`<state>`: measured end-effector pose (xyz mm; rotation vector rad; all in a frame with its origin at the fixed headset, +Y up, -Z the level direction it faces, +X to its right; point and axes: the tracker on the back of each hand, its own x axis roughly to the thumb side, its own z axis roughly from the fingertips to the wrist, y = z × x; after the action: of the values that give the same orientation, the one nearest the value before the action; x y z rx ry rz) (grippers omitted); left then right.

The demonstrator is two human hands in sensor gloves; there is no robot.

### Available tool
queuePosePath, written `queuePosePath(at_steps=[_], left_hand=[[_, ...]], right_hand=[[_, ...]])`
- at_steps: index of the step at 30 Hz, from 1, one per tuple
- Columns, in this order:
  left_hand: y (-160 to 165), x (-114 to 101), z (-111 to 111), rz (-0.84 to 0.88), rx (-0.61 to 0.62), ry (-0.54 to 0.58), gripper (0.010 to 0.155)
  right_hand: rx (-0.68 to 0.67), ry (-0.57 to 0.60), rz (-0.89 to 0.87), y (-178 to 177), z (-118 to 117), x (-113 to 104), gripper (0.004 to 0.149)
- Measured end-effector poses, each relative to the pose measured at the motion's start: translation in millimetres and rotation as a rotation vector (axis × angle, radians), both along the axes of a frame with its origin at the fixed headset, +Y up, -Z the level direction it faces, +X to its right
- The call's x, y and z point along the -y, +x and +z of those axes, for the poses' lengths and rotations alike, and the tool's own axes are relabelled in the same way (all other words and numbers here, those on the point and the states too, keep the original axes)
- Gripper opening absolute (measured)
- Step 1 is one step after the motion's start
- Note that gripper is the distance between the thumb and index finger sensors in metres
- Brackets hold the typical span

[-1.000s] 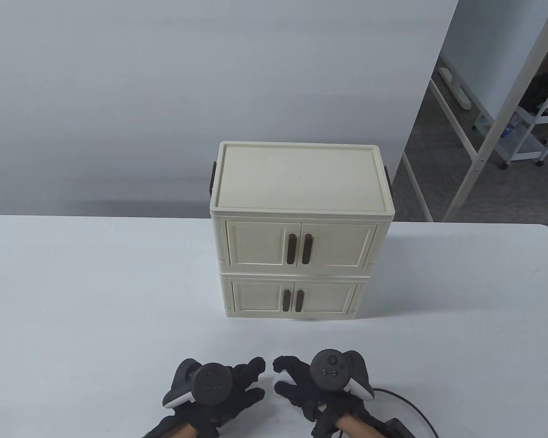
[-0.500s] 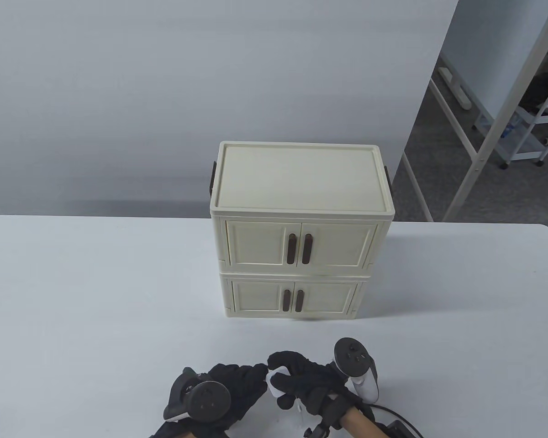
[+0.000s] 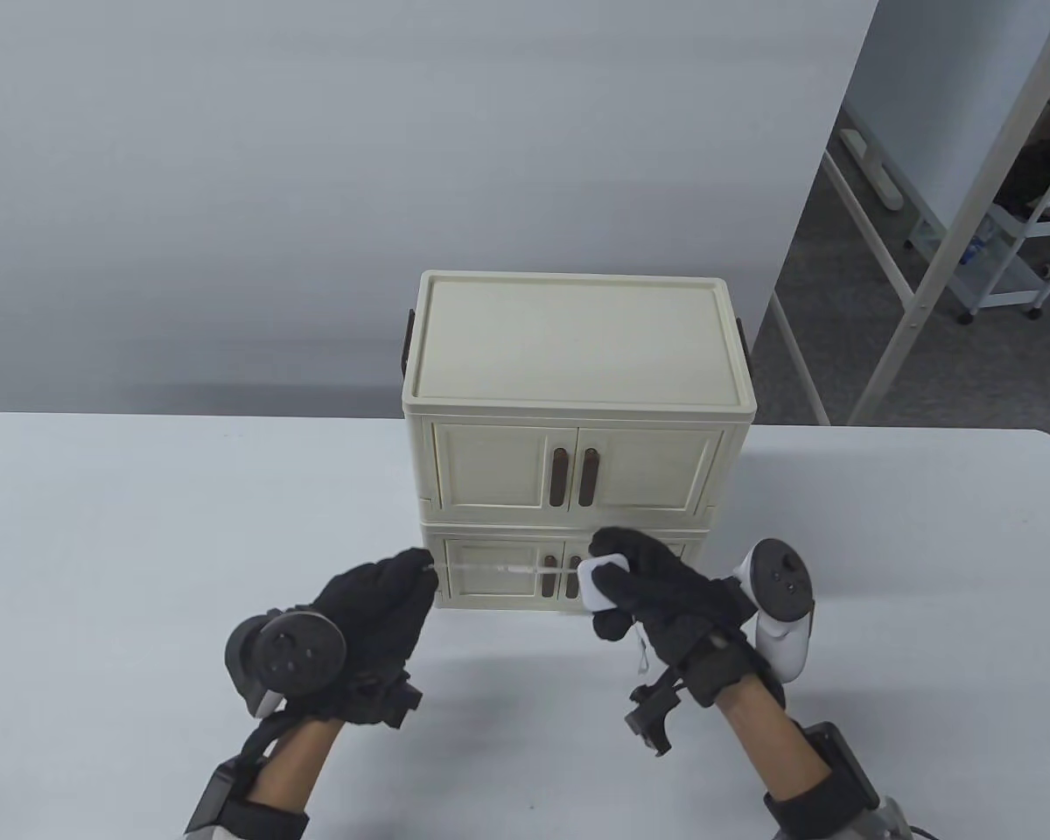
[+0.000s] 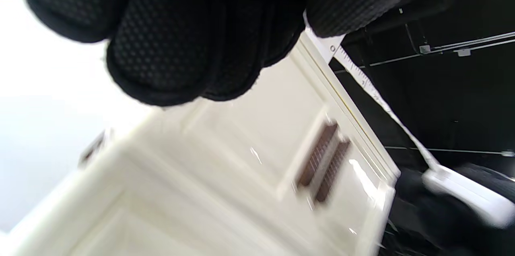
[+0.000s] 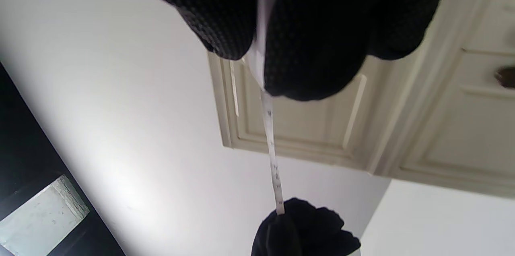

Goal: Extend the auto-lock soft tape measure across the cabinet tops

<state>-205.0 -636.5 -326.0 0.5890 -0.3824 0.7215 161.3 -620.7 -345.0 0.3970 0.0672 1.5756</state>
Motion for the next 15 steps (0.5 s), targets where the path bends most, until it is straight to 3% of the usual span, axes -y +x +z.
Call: queuePosePath(at_steps=[4,7,15], left_hand=[[-10,-52,-27,0.004,-0.131,0.000,0.046],[-13,-70,-42,0.032,-0.208,-0.033,0.046],[-9,-79,-61,0.027,-0.183,-0.061,0.046]], right_hand=[[0.128,0.047,0.006,32,-11,-44,0.054],[0.233,0.049,-0.041,60,-15,-61,0.054],[0.436,0.002,-0.077,121,-28,-71,0.054]])
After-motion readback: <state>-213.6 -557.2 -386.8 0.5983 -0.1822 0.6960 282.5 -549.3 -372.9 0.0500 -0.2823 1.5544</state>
